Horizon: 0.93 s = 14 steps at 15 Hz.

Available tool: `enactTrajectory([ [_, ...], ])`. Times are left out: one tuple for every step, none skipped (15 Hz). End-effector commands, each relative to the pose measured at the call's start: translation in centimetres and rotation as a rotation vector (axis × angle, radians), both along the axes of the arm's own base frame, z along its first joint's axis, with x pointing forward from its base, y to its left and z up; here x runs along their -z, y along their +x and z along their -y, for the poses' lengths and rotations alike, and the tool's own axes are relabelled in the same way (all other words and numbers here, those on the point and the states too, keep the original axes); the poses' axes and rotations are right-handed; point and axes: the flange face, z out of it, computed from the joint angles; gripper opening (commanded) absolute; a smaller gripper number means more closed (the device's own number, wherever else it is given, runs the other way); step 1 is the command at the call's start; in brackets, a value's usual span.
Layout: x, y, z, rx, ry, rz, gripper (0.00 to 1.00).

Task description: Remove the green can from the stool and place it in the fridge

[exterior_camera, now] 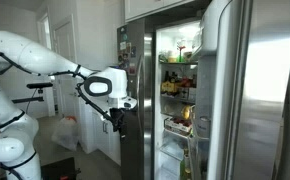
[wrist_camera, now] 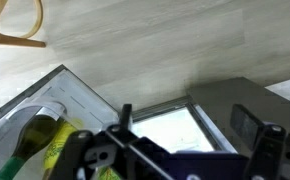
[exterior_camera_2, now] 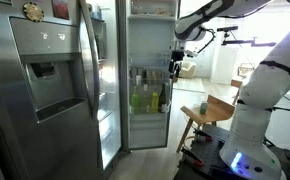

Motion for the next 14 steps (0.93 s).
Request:
enactTrajectory([
  [0.0,0.0,0.0,0.0,0.0,-0.001,1.0],
  [0.0,0.0,0.0,0.0,0.0,-0.001,1.0],
  [0.0,0.0,0.0,0.0,0.0,-0.001,1.0],
  [0.2,0.1,0.2,0.019,0.004,0.006,1.0],
  [0.3,0.2,0.8,0.049,0.007,0.019,1.0],
  [0.5,0.3,1.8,0.098,0.01,0.049,1.0],
  [0.7,0.4,2.7,0.138,0.01,0.072,1.0],
  [0.9,0.4,4.0,0.191,0.007,0.097,1.0],
  [1.0,0.4,5.2,0.236,0.003,0.117,1.0],
  [1.3,0.4,6.4,0.278,-0.003,0.138,1.0],
  [1.6,0.3,7.6,0.32,-0.011,0.15,1.0],
  [1.9,0.1,9.0,0.37,-0.02,0.166,1.0],
  [2.2,0.0,10.2,0.415,-0.033,0.179,1.0],
  [2.6,-0.1,11.4,0.473,-0.046,0.196,1.0],
])
